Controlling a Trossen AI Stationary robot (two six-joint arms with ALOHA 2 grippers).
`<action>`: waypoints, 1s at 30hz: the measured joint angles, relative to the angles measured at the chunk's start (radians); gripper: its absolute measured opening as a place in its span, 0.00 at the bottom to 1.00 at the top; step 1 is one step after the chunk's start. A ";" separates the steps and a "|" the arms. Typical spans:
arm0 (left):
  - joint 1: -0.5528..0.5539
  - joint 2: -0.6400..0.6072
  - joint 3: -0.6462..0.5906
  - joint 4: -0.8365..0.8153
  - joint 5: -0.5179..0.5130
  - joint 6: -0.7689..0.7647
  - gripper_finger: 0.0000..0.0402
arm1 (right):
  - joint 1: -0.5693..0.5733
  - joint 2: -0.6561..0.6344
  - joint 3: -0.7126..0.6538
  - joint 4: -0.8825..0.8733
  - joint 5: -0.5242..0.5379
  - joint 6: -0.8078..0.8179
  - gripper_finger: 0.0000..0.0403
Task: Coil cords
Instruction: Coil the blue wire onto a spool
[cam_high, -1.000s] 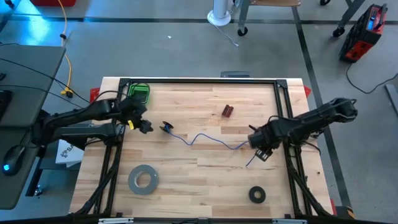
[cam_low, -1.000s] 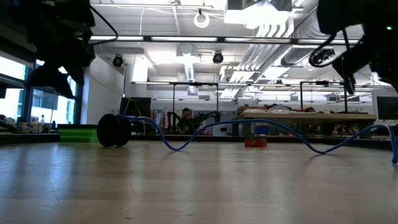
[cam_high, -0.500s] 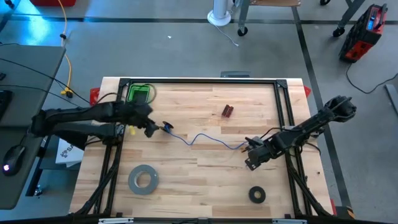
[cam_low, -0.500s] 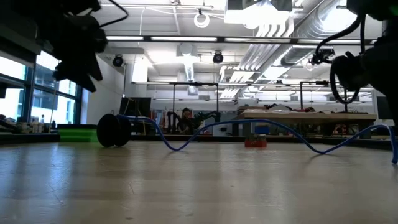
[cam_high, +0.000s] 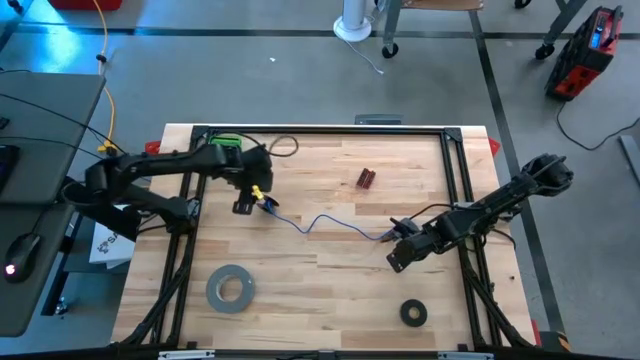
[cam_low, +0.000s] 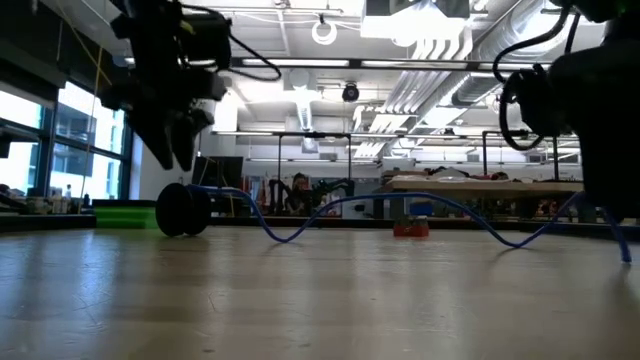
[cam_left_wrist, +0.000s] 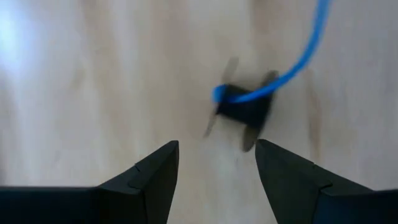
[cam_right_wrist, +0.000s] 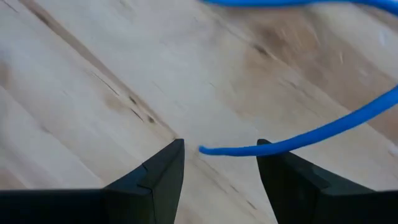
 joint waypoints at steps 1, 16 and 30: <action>-0.001 0.018 -0.004 -0.003 -0.002 0.040 0.52 | 0.000 0.000 0.000 0.010 0.011 0.000 0.48; 0.020 0.090 0.019 0.078 0.005 0.186 0.52 | 0.000 0.000 0.000 0.087 0.069 0.034 0.48; 0.016 0.127 0.019 0.069 -0.007 0.197 0.52 | 0.000 0.000 0.000 0.086 0.094 0.034 0.48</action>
